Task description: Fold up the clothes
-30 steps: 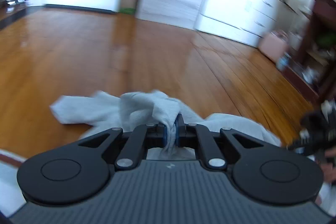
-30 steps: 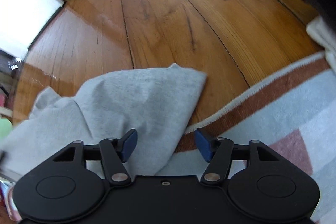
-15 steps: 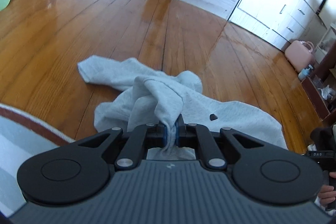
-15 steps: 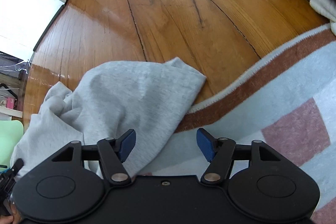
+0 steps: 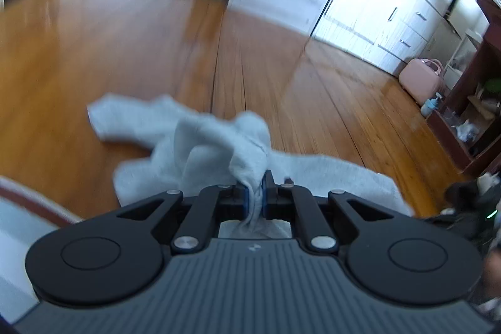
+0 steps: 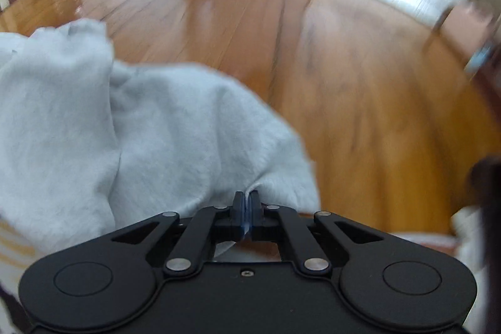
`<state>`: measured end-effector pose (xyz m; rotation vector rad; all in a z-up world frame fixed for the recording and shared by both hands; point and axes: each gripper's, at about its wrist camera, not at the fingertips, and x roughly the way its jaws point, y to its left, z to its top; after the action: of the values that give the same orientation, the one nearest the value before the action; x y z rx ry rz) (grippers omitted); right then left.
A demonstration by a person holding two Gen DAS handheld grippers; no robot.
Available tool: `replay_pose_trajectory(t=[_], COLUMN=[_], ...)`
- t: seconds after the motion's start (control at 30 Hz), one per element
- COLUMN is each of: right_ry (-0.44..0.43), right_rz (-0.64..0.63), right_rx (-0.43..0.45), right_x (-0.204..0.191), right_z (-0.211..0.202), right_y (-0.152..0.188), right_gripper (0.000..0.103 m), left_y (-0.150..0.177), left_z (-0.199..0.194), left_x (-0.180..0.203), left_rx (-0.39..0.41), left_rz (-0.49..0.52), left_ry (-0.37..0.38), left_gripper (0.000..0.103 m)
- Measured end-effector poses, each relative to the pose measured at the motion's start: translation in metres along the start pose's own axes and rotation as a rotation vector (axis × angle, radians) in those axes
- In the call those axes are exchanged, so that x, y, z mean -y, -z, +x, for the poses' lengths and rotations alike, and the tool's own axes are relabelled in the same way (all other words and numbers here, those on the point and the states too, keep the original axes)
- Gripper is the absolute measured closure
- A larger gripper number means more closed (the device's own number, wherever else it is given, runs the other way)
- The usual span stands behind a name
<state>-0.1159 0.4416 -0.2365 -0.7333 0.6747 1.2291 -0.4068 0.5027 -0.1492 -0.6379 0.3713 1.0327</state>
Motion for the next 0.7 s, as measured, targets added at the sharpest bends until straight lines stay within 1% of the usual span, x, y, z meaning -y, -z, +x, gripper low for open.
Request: replay_pose_trajectory(t=[0.07, 0.17, 0.23, 0.27, 0.3, 0.37, 0.4, 0.47, 0.5, 0.6, 0.63, 0.7], right_ry=[-0.036, -0.089, -0.129, -0.171, -0.237, -0.404, -0.465, -0.553, -0.594, -0.684, -0.701, -0.741], right_rz=[0.061, 0.153, 0.211, 0.223, 0.216, 0.18, 0.166, 0.168, 0.17, 0.175, 0.163, 0.139], right_rx=[0.075, 0.188, 0.257, 0.263, 0.242, 0.165, 0.114, -0.005, -0.065, -0.252, -0.29, -0.361], right_x=[0.009, 0.021, 0.03, 0.034, 0.033, 0.032, 0.031, 0.022, 0.017, 0.001, -0.004, -0.013], right_z=[-0.038, -0.095, -0.134, -0.157, -0.175, -0.206, -0.21, -0.209, -0.206, -0.174, -0.166, -0.151], right_y=[-0.002, -0.005, -0.004, 0.004, 0.011, 0.032, 0.041, 0.061, 0.07, 0.085, 0.084, 0.081], right_gripper=[0.102, 0.102, 0.102, 0.101, 0.101, 0.101, 0.101, 0.101, 0.101, 0.101, 0.1, 0.099], left_y=[-0.004, -0.01, -0.013, -0.015, -0.018, -0.023, -0.023, -0.019, -0.017, -0.012, -0.011, -0.011], left_z=[-0.014, -0.031, -0.04, -0.045, -0.049, -0.057, -0.06, -0.063, -0.064, -0.067, -0.067, -0.065], left_x=[0.006, 0.003, -0.002, -0.006, -0.014, -0.029, -0.038, -0.056, -0.064, -0.076, -0.081, -0.093], left_rx=[0.048, 0.099, 0.121, 0.123, 0.114, 0.095, 0.083, 0.06, 0.053, 0.054, 0.051, 0.036], left_rz=[0.016, 0.008, 0.006, -0.004, -0.04, -0.114, -0.16, -0.227, -0.251, -0.203, -0.195, -0.214], left_ry=[0.033, 0.008, -0.026, -0.04, -0.038, -0.033, -0.04, -0.102, -0.143, -0.365, -0.414, -0.451], left_gripper=[0.096, 0.096, 0.096, 0.096, 0.096, 0.096, 0.096, 0.096, 0.096, 0.098, 0.098, 0.098])
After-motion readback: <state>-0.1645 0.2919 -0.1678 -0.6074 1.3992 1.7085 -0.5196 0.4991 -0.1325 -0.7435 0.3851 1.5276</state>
